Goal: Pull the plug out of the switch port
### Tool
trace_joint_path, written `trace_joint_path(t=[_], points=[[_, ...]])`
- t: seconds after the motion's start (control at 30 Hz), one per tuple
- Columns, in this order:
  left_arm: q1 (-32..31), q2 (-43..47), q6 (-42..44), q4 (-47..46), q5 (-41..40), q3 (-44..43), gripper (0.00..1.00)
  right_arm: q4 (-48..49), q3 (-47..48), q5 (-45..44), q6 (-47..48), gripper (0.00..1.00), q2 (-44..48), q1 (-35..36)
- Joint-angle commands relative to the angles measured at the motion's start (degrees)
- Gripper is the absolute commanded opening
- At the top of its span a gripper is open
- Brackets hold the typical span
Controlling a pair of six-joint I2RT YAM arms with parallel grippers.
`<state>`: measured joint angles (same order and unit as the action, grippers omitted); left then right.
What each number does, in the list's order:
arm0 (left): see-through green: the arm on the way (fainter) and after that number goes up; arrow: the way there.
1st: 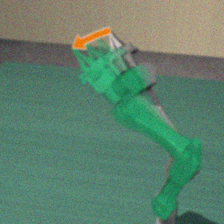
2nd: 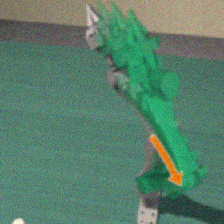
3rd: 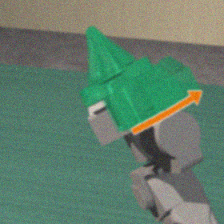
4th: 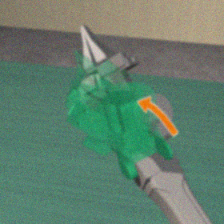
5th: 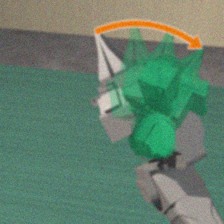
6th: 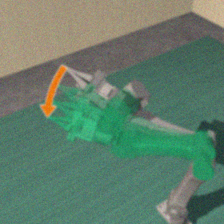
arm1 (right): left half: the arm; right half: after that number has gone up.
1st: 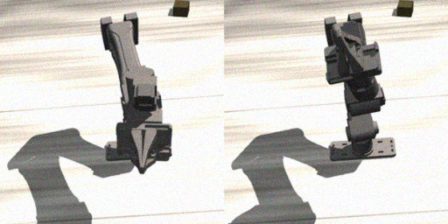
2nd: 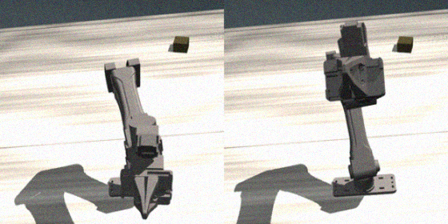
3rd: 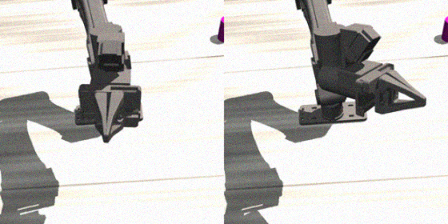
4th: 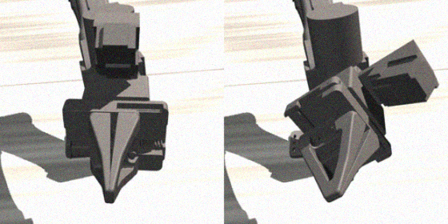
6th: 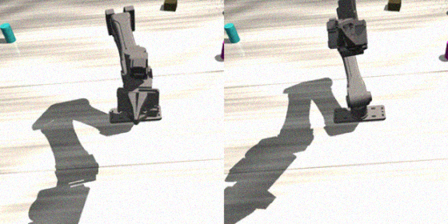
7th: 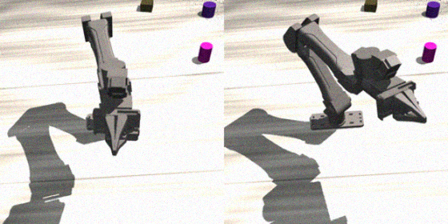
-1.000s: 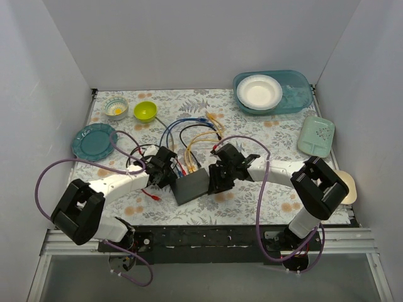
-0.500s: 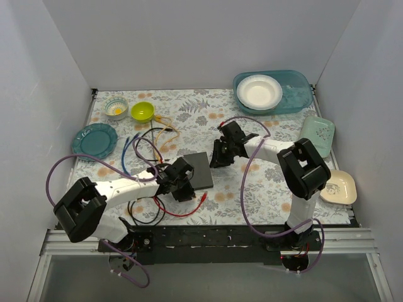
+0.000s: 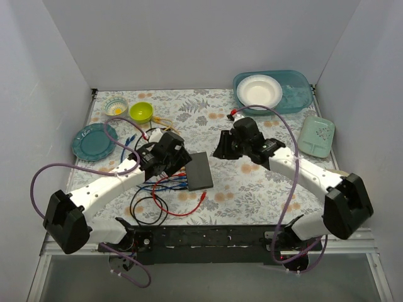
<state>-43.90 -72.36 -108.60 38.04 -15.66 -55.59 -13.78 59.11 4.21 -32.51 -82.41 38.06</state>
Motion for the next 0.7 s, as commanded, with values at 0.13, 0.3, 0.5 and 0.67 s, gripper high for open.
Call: trace_joint_path(t=[0.13,0.3,0.5,0.67], points=[[14.54,-16.13,11.98,-4.29,-0.86,-6.27,0.55,1.64,-12.78,5.27,-0.62,0.34,8.14,9.48],[16.39,-29.05,14.37,-3.33,-1.30,-15.93,0.54,5.86,-16.57,6.60,-2.55,0.28,8.32,13.52],[16.39,-37.85,15.61,-1.39,1.15,-19.38,0.49,10.09,-17.11,4.59,-3.96,0.25,2.44,13.70],[15.69,-35.67,14.82,-3.32,6.51,-12.11,0.41,11.49,-13.42,4.85,-5.89,0.22,-6.35,13.18]])
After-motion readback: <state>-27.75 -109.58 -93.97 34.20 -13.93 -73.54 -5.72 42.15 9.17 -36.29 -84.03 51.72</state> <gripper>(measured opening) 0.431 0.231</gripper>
